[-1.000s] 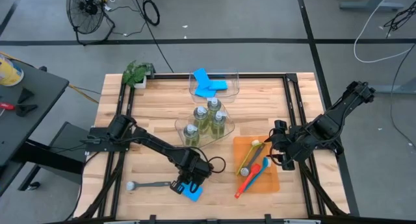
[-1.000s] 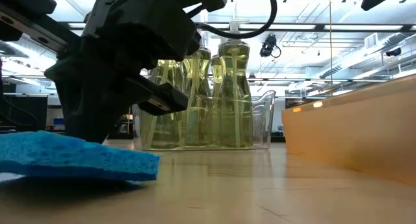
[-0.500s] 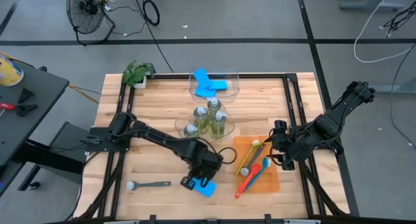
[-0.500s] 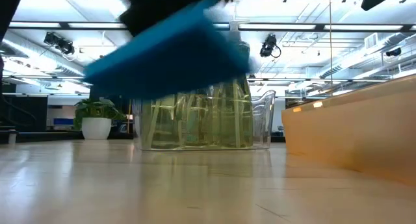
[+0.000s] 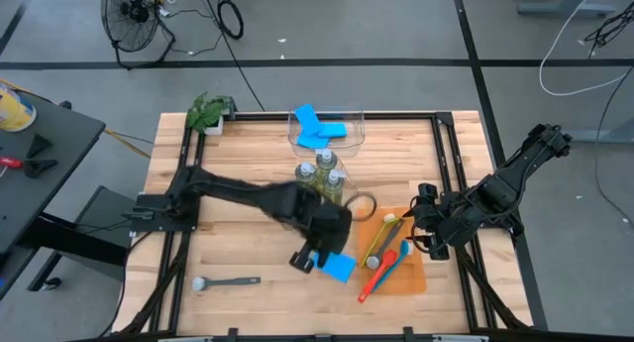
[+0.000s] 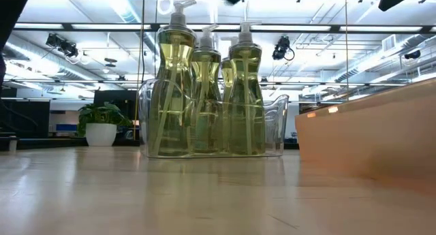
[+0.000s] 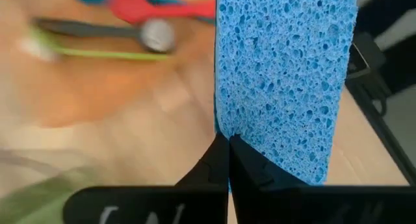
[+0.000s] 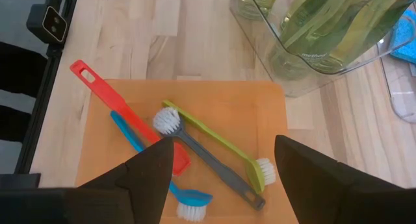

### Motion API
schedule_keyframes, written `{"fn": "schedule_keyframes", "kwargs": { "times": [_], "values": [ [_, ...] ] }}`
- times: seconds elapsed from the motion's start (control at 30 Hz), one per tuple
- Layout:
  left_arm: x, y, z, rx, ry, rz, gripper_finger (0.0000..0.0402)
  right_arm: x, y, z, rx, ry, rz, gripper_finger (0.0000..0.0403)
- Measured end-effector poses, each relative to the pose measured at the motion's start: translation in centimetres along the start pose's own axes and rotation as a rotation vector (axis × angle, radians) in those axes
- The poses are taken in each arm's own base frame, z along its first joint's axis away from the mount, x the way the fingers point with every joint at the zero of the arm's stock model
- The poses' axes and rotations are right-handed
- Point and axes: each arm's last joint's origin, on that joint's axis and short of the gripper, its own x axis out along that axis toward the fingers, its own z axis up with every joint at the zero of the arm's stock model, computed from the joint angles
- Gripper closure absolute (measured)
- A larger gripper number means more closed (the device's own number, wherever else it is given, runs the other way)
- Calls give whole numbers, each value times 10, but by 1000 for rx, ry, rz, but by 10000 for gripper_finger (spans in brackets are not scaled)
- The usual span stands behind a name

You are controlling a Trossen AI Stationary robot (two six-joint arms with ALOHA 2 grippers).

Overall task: Pick & Place Kitchen Sink Supplies
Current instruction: Put the blue sponge into the top transparent bin

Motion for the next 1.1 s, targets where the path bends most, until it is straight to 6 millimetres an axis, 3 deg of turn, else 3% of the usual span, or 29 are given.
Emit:
{"fn": "schedule_keyframes", "kwargs": {
  "times": [0.17, 0.3, 0.53, 0.7, 0.97, 1.1],
  "values": [
    [-51, 33, 8, -39, -94, 116, 401, 0, 0, 0, 0, 0, 0, 136],
    [-90, 67, 1, -88, -143, 223, 401, 0, 1, 1, 5, -11, 6, 136],
    [-133, 136, -55, -290, -92, 345, 401, 0, 1, 3, 14, -41, -8, 136],
    [-161, 183, -91, -402, -155, 416, 401, 0, 1, 4, 18, -58, -23, 136],
    [-190, 231, -144, -440, -157, 508, 401, 0, -1, 5, 118, -95, -75, 136],
    [-189, 248, -164, -470, -176, 475, 401, 0, -2, 6, 165, -111, -95, 136]
  ]
}}
